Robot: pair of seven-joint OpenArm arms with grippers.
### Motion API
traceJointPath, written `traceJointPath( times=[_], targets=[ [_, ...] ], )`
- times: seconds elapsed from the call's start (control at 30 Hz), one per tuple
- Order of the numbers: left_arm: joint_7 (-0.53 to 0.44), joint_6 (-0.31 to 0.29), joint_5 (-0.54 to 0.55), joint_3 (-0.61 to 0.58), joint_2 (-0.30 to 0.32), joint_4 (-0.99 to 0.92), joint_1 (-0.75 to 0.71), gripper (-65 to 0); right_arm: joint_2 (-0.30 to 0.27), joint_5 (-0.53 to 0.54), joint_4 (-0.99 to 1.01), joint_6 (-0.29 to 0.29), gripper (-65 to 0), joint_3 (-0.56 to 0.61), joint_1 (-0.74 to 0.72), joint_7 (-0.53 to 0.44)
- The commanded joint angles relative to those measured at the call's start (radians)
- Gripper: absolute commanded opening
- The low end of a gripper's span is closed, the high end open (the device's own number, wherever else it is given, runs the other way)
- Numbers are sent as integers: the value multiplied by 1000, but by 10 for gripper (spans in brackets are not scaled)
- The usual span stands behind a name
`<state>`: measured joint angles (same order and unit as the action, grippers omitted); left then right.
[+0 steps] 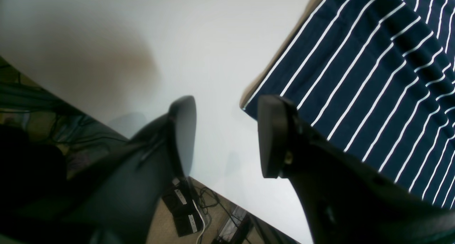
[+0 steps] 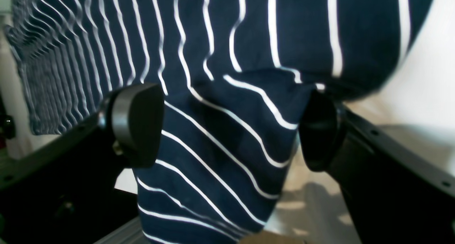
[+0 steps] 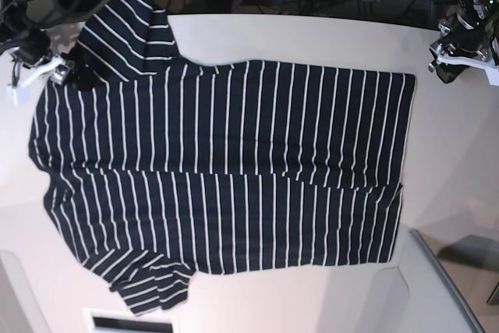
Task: Layout the t-shirt on the table in an organized manner, then fold the t-shirt properly
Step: 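Move both grippers to the shirt's shoulder corners and grasp them, then lift the shoulder corners with both grippers and fold them over the body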
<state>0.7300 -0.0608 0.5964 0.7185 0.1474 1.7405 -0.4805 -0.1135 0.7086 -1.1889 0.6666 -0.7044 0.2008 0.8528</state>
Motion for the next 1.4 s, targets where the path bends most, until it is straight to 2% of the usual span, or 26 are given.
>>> traceJointPath(
  times=[0.0,0.1,0.17,0.27,0.43,0.47,0.53,0.67,0.77,0.83,1.1,1.37],
  targets=[
    [-19,-7,6,8,13,17,-4,-375,-4,-47,14,-21,-108,-14,10,18],
    [-19,-7,6,8,13,17,-4,-375,-4,-47,31,-21,-111,-7,15,1],
    [-19,-7,6,8,13,17,-4,-375,-2,-47,43,-21,-159,9,15,1],
    [-19,-29,9,8,13,16,-2,-370,-1,-47,66,-21,-306,13,10,1],
    [-17,-181,9,8,13,6,3,-342,-4,-47,77,-21,-636,13,10,1],
    [-17,-196,9,8,13,-9,3,-314,-4,-47,77,-21,-650,13,10,3],
    [-19,-196,9,8,13,-55,10,-263,-4,-47,77,-21,-630,13,13,3],
    [-19,-216,32,53,10,-195,52,-245,-4,-48,77,-21,-645,13,18,3],
    [-19,-311,129,123,13,-279,58,-245,-5,-48,77,-21,-645,13,21,6],
    [-19,-359,148,158,16,-308,59,-245,-5,-48,74,-21,-645,15,24,6],
    [-19,-359,132,163,18,-419,144,-245,-5,-48,73,-21,-645,15,24,9],
    [-19,-359,-76,161,-7,-505,285,-245,-18,-48,73,-21,-645,15,25,9]
  ],
)
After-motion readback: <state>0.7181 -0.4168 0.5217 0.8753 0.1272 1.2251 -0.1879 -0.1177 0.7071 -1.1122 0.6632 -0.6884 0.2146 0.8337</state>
